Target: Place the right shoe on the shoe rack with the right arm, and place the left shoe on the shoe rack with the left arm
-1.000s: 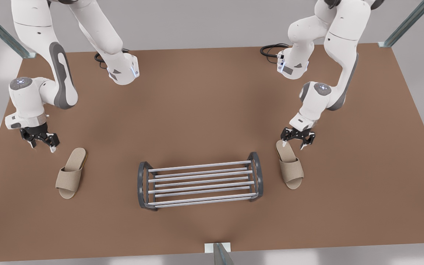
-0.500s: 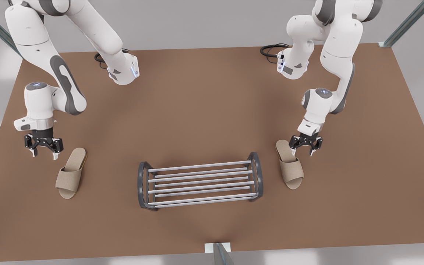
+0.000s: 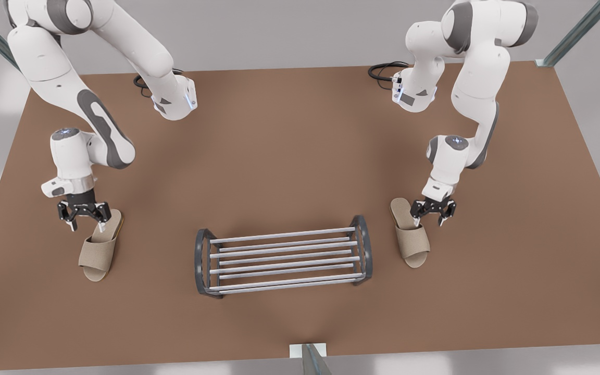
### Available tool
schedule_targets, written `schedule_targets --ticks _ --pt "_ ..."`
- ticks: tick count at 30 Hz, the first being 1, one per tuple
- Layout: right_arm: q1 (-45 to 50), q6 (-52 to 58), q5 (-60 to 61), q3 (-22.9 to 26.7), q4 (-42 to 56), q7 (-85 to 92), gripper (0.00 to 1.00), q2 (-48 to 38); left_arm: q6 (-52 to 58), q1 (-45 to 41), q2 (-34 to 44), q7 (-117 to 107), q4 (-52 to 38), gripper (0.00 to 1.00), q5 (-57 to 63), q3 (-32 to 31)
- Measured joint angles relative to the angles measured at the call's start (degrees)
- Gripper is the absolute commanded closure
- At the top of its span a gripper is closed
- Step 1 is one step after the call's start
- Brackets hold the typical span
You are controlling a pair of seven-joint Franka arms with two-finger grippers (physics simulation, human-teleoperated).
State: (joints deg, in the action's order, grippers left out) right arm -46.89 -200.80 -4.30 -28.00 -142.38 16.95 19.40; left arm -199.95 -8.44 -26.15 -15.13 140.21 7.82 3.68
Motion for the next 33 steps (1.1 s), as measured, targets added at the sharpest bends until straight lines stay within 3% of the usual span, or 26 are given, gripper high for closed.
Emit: schedule_targets --ticks 6,8,13,17,25,33 --pt "-1.06 -0.1 -0.09 0.59 2.63 0.53 0.0 4.34 -0.17 -0.08 -1.95 -0.25 -1.56 0.03 0.01 -0.07" --pt "-1.61 -0.12 -0.12 0.66 2.96 0.7 0.0 5.12 -0.21 -0.03 -2.04 -0.32 -1.64 0.23 0.02 -0.07" --pt "-3.61 -0.14 -0.21 0.68 5.42 1.07 0.0 9.2 -0.26 0.0 -1.9 -0.47 -1.74 0.35 0.02 -0.03" --pt "-4.52 -0.15 -0.37 0.68 6.51 1.36 0.0 10.81 -0.27 0.0 -1.93 -0.56 -1.76 0.53 0.04 0.0" --pt "-5.4 -0.16 -0.74 0.69 6.87 2.24 0.0 13.12 -0.29 0.0 -1.93 -0.65 -1.76 0.77 -0.02 0.37" --pt "-5.04 -0.16 -0.78 1.14 7.62 2.82 0.0 15.19 0.74 1.07 0.85 -0.46 -4.22 0.79 0.26 0.4"
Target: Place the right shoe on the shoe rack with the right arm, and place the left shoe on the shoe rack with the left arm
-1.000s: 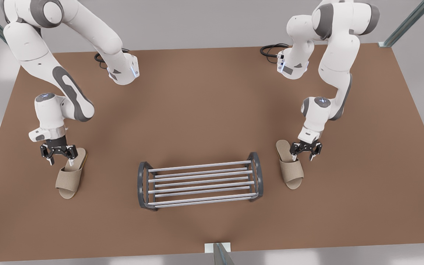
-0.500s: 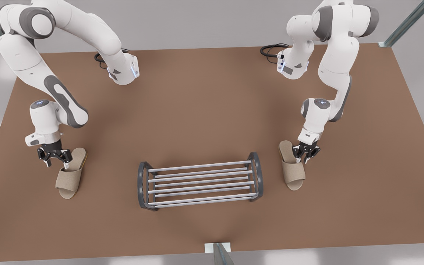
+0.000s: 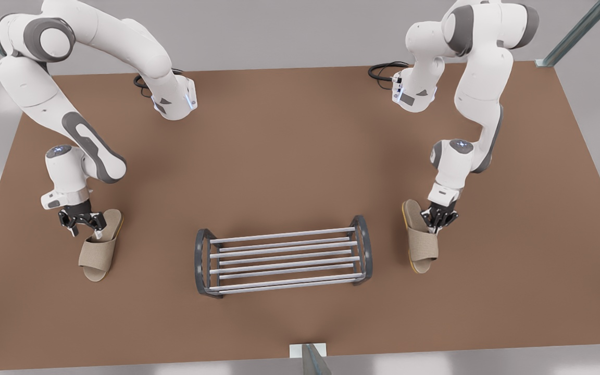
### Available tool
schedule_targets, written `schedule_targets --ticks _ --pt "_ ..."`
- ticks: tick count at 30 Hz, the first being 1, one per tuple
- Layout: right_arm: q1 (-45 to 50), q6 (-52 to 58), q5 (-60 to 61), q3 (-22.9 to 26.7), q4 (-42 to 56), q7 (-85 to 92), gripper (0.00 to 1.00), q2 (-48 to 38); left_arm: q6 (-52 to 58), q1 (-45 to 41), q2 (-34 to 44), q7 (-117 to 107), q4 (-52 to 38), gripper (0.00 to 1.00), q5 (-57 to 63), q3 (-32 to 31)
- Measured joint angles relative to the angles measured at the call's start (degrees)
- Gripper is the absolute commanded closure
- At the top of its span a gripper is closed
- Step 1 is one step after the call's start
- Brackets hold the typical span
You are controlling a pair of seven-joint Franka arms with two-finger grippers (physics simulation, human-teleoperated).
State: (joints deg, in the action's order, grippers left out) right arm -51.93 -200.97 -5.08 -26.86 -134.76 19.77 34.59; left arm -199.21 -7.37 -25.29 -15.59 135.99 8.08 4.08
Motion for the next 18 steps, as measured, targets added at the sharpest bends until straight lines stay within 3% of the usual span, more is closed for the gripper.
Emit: schedule_targets --ticks 6,11,18 --pt "0.9 0.0 0.06 -0.02 2.42 0.26 0.0 3.53 13.17 -0.26 9.86 -0.04 -7.84 0.79 0.11 -0.64" --pt "2.13 0.0 0.19 -0.1 2.65 0.36 0.0 3.91 30.42 -1.16 16.3 -1.81 -16.61 0.79 0.26 -7.21" --pt "2.4 0.0 0.3 -0.04 2.73 0.45 0.0 3.81 52.56 -12.99 14.48 -9.28 -30.96 0.79 8.99 -9.41"
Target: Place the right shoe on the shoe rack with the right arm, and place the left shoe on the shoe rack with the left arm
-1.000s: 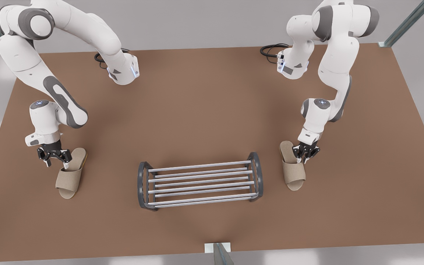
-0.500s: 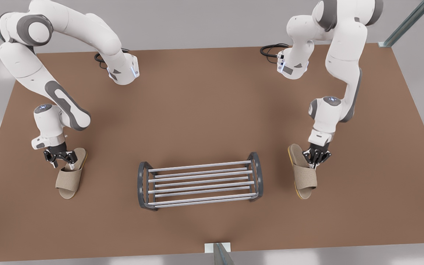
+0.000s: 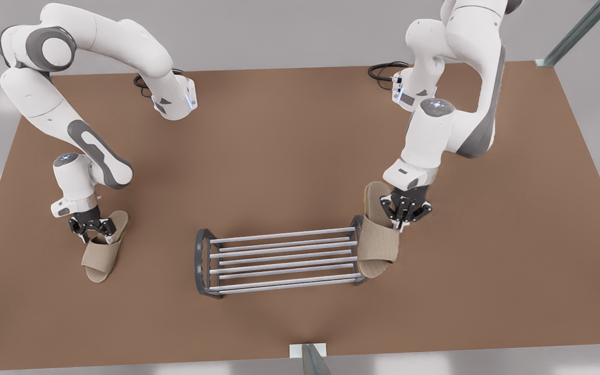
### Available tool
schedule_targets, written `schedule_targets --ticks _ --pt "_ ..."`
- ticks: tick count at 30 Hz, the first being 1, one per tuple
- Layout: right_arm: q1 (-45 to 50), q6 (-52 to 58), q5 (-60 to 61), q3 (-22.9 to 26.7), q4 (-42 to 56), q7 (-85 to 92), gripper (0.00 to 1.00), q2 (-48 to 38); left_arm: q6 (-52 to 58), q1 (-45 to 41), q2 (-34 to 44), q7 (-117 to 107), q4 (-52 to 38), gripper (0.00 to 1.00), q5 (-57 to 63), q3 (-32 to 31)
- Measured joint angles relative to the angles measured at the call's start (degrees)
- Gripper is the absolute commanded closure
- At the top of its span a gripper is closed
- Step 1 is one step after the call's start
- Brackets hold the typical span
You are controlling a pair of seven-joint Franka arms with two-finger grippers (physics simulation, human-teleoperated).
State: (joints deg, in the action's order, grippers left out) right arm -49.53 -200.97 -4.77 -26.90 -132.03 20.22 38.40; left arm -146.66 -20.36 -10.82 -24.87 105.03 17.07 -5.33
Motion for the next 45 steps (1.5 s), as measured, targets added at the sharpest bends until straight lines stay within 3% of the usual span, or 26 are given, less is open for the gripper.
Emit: schedule_targets --ticks 4,11,12,13,14,15,18,20,27,29,35,39,42,45 --pt "-0.34 0.0 -0.07 0.09 0.79 0.08 0.0 0.1 9.45 -8.16 -6.82 -7.11 -9.88 0.79 6.12 -0.04" --pt "-0.24 0.0 -0.06 0.11 2.76 0.17 0.0 2.0 18.88 -11.48 -17.31 -17.93 -21.39 0.79 16.17 0.58" --pt "-0.31 0.0 -0.06 0.11 2.83 0.18 0.24 2.08 19.6 -12.08 -17.93 -19.4 -21.96 0.79 17.34 0.57" --pt "-0.38 0.01 -0.06 0.11 2.87 0.18 0.41 2.12 20.58 -12.76 -19.18 -20.81 -24.07 0.79 18.23 0.58" --pt "-0.43 0.01 -0.08 0.11 2.88 0.17 0.44 2.14 21.58 -13.43 -20.19 -22.16 -25.65 0.79 18.9 0.57" --pt "-0.49 0.02 -0.09 0.11 2.89 0.15 0.56 2.16 22.41 -13.88 -21.08 -23.5 -26.46 0.79 19.45 0.63" --pt "-0.76 -0.03 -0.17 0.06 2.9 -0.07 0.65 2.14 24.0 -14.33 -22.65 -27.3 -26.93 0.79 21.72 0.81" --pt "-0.99 -0.13 -0.25 0.02 2.86 -0.23 0.79 2.11 24.63 -14.88 -23.46 -29.84 -26.61 0.79 23.49 0.78" --pt "-1.37 -0.14 -0.28 -0.48 2.63 -0.46 0.79 1.22 25.55 -16.27 -24.69 -37.46 -26.17 0.79 25.88 0.75" --pt "-1.3 -0.07 -0.31 -0.72 2.63 -0.78 0.79 0.76 25.64 -16.33 -24.59 -39.12 -26.29 0.0 25.99 0.75" --pt "-0.8 5.59 -0.28 -1.8 3.45 -2.35 0.79 -6.53 26.5 -17.99 -23.9 -42.8 -26.39 0.0 25.83 0.59" --pt "-0.61 15.28 -0.26 -5.84 3.85 -4.95 0.79 -18.34 33.33 -19.5 -18.28 -43.89 -29.11 0.0 22.25 -3.7" --pt "-1.13 24.22 -0.23 -13.12 3.84 -8.12 0.79 -28.45 41.45 -4.07 -9.83 -39.28 -30.0 0.0 10.36 -4.55" --pt "-1.54 35.98 -0.09 -23.08 8.47 -12.69 0.79 -37.61 49.15 10.28 -9.05 -31.47 -29.72 0.0 0.69 -4.37"
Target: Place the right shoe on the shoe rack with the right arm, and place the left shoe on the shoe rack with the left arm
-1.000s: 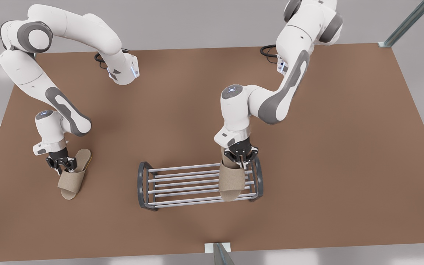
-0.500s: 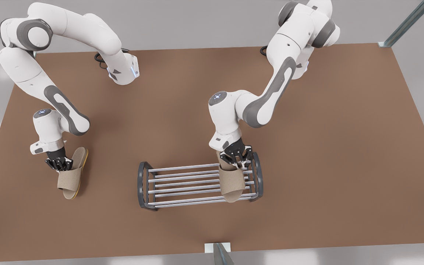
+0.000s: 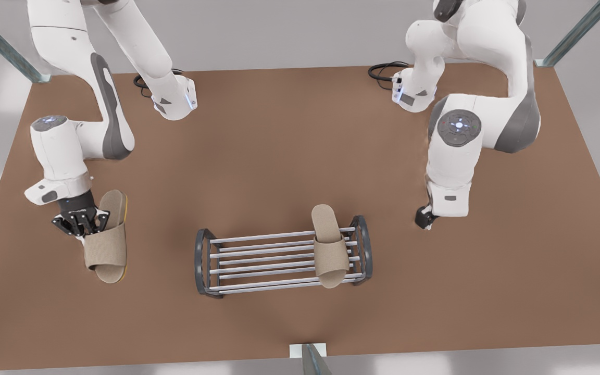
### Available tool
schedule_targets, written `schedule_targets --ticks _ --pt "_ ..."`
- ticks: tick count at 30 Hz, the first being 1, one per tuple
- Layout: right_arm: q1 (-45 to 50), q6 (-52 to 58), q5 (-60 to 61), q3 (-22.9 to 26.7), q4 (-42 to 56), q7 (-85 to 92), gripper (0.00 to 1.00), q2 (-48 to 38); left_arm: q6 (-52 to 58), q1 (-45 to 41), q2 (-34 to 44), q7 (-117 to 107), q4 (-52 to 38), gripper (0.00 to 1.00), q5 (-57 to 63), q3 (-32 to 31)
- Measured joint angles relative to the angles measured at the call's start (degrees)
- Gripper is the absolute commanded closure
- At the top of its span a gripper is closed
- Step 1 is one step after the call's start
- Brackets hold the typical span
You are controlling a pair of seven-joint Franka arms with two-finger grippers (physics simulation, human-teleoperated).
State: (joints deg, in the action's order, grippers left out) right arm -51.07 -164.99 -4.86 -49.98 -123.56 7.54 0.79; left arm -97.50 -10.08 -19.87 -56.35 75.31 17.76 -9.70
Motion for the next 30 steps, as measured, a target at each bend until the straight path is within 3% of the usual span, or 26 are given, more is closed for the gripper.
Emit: schedule_targets --ticks 4,6,8,9,11,17,22,30 --pt "3.41 20.08 0.51 -10.53 14.41 -6.84 0.79 -1.95 1.91 17.12 4.64 10.48 10.22 0.0 -14.62 -1.93" --pt "7.25 26.49 0.56 -13.76 16.53 -10.35 0.79 -1.62 2.37 18.25 4.61 14.86 9.34 0.0 -16.96 -2.62" --pt "16.83 31.61 -3.13 -13.52 20.5 -14.53 0.79 3.9 2.96 18.46 4.6 18.66 8.83 0.0 -18.38 -2.87" --pt "25.56 35.96 -8.53 -10.52 30.16 -17.22 0.79 13.07 3.2 18.63 4.58 20.4 8.92 0.0 -18.92 -2.91" --pt "41.93 44.51 -16.93 3.37 47.79 -22.57 0.79 25.06 3.6 18.84 4.56 23.66 9.04 0.0 -19.64 -2.92" --pt "60.92 57.5 -26.3 23.22 58.56 -36.22 0.79 30.49 4.83 18.84 4.36 31.41 9.03 0.0 -20.16 -2.77" --pt "67.59 60.63 -28.68 26.83 59.19 -46.06 0.79 33.08 5.17 18.78 4.1 36.1 9.03 0.0 -20.01 -2.76" --pt "67.67 55.26 -30.86 27.24 54.95 -59.12 0.79 33.95 5.14 18.39 3.9 41.34 9.0 0.0 -19.83 -2.7"
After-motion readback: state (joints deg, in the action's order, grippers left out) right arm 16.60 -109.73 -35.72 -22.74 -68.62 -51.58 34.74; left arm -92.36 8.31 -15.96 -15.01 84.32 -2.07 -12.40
